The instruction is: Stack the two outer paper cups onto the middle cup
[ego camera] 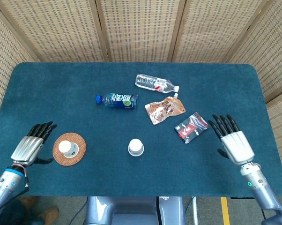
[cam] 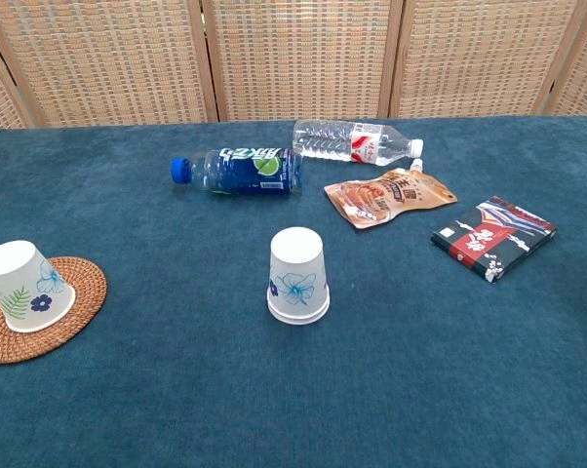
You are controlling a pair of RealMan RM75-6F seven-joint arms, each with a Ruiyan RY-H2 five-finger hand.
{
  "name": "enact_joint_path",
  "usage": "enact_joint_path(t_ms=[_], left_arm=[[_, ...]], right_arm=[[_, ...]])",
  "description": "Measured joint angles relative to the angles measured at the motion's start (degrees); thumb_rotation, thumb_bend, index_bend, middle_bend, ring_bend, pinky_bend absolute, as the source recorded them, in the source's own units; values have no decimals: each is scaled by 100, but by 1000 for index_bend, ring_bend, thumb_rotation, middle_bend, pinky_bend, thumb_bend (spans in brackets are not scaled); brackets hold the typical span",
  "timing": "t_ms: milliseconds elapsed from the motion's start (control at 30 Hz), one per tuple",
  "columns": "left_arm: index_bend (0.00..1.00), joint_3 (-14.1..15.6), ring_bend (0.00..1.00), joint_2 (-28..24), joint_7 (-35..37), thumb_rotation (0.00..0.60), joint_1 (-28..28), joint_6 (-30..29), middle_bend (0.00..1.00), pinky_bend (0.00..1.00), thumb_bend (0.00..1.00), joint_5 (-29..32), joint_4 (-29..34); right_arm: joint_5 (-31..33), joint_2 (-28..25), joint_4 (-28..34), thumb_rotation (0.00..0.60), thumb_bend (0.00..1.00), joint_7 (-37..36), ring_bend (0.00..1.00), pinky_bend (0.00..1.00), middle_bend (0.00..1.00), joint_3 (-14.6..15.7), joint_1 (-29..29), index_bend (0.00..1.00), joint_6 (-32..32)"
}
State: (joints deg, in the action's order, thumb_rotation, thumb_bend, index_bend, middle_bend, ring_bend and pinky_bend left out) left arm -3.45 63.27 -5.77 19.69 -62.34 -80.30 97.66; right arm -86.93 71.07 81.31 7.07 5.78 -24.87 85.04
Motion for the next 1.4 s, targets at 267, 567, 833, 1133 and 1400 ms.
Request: enact_joint_path(t_ms=[267,567,833,1133,1400], left_arm=[[122,130,77,421,169,600,344,329,23,183,0,-339,-491],[330,96,246,747,-114,600,537,544,198,343,96,-94,-686],[498,35,378,1039,-458,600,679,641,343,433,267,223,-898],[536,-18,404,968,-454,600,698,483,374,439,303,286,-791],[539,-156,404,624,-521,600,828,449,375,439,315,294,-247]], right_arm=[[-80,72,31,600,0,-214,0,0,0,207,908,6,438],[-278,-61,191,600,0,-279,0,0,0,34,1103,6,568],[-375,-71,179,600,0,-365,0,0,0,-131,1216,8,532],[-440,-72,187,600,0,-428,0,0,0,-280,1303,9,486],[-465,-112,232,600,0,-513,0,0,0,-394,1374,10,474]])
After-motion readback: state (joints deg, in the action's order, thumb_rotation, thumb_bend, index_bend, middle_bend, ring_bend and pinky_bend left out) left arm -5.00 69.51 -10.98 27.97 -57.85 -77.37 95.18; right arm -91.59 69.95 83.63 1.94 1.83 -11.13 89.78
